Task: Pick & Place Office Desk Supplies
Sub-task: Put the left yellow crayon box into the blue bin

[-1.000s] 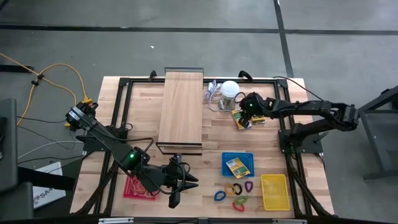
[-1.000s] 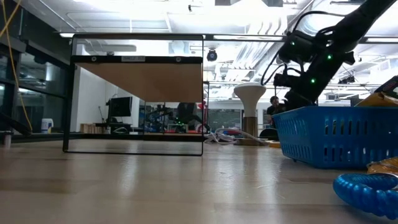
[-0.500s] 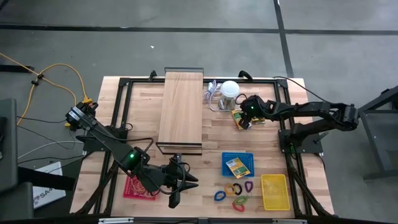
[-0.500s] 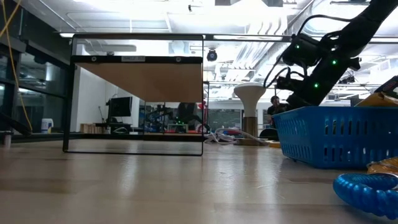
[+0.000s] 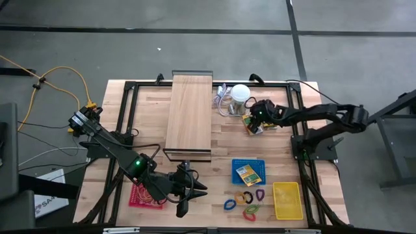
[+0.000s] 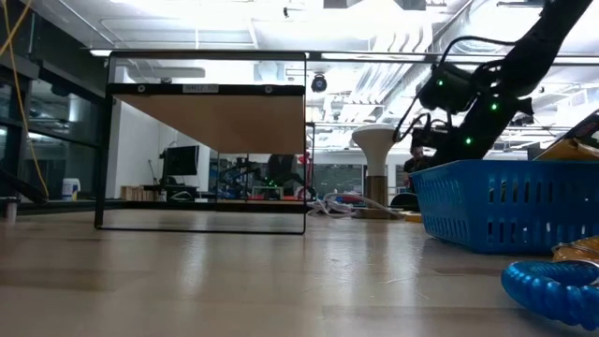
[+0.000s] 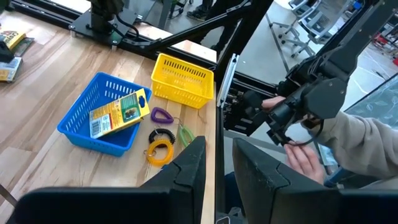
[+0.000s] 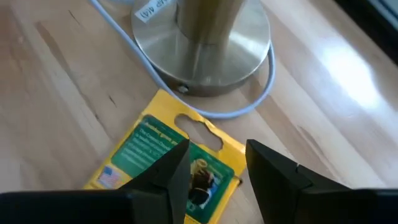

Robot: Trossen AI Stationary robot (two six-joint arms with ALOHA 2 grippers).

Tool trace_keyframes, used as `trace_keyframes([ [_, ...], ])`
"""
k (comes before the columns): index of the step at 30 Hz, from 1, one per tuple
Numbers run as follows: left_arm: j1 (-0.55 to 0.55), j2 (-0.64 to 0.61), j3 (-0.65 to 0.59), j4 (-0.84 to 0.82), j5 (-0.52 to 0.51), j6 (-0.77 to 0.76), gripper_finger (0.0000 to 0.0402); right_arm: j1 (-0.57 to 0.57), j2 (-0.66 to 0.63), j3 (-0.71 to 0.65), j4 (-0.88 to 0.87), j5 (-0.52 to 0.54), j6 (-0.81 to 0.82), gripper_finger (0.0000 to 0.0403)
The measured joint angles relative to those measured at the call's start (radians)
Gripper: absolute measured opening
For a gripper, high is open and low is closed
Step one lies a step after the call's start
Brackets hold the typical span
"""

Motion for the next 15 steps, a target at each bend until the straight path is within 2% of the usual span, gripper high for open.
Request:
trace_keyframes([
  [5, 0.000, 0.000, 0.000, 0.000, 0.000, 0.000, 0.0077, 0.000, 0.053, 0.000, 0.070, 0.005, 0.001, 0.0144],
  [15, 0.000, 0.000, 0.000, 0.000, 0.000, 0.000, 0.0077, 0.000, 0.054, 0.000, 0.080, 0.038, -0.003, 0.0144],
])
